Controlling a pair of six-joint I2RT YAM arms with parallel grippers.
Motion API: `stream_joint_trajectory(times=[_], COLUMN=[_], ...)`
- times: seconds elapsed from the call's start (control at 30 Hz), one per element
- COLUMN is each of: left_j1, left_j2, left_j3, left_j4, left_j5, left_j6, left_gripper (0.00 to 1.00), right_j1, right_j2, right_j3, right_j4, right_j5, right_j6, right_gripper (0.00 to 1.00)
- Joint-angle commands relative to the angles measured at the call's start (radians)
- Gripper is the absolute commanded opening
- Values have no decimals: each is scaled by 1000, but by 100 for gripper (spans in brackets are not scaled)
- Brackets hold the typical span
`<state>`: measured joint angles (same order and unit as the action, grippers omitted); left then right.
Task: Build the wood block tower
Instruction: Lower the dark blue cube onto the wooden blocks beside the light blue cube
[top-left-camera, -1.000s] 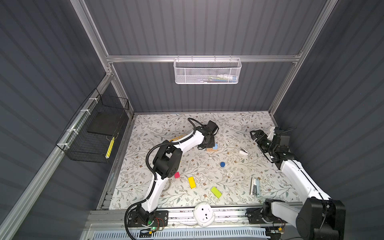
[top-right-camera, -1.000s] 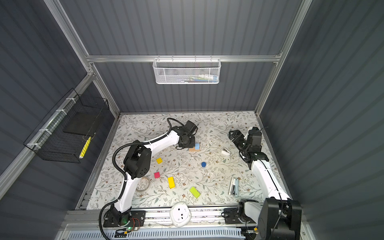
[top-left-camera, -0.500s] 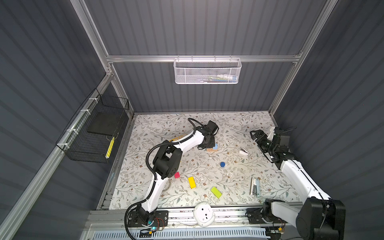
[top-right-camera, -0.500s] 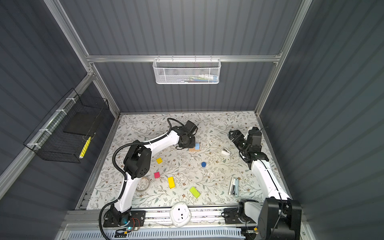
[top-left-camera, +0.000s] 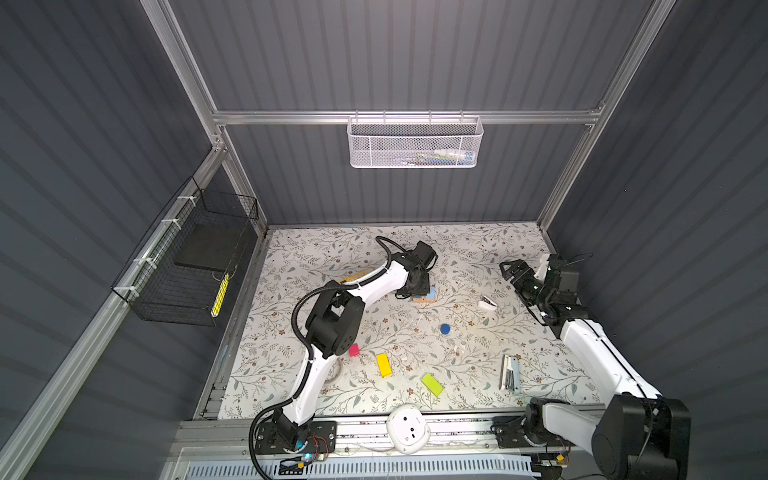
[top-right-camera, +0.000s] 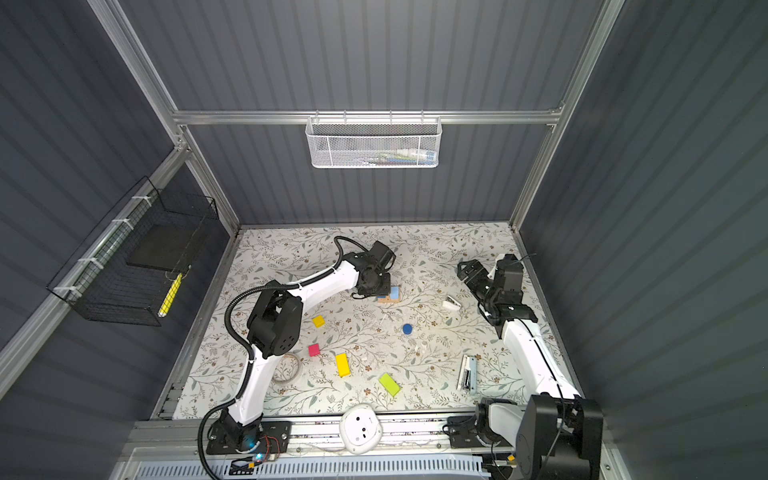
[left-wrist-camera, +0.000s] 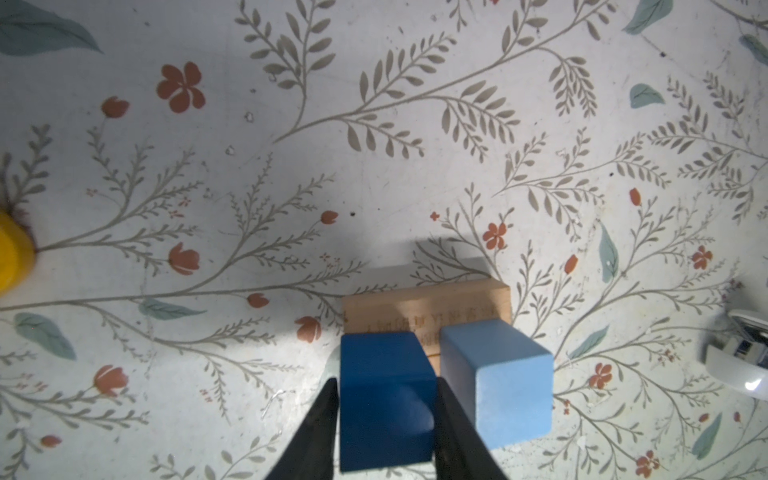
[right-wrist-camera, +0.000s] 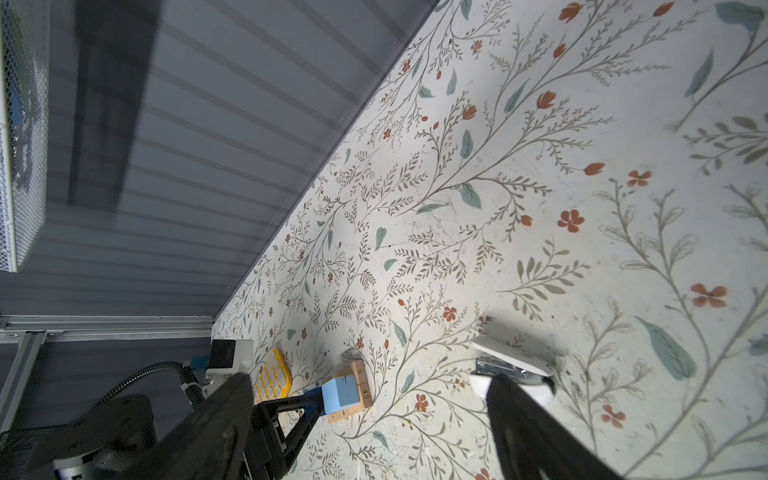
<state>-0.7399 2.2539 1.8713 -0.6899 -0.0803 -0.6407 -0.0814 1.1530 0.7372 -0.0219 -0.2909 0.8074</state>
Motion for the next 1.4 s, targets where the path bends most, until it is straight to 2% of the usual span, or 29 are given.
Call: stream_joint_trajectory(times=[0.0, 0.43, 0.9, 1.37], left_j1=[4, 4, 4, 5], left_j2=[14, -10, -30, -52], left_j3=[28, 14, 7, -1], left_j4=[0, 6, 12, 12], left_j5=[11, 20, 27, 16], left_j6=[-11, -15, -20, -23], left_gripper=[40, 37, 40, 38], right_j1=[5, 6, 5, 5], right_j2=[7, 10, 13, 15], right_j3=[26, 25, 24, 22], right_j4=[14, 14, 14, 18], right_j5=[-10, -11, -12, -14], right_j6=[-5, -5, -4, -1], right_gripper=[90, 90, 90, 89])
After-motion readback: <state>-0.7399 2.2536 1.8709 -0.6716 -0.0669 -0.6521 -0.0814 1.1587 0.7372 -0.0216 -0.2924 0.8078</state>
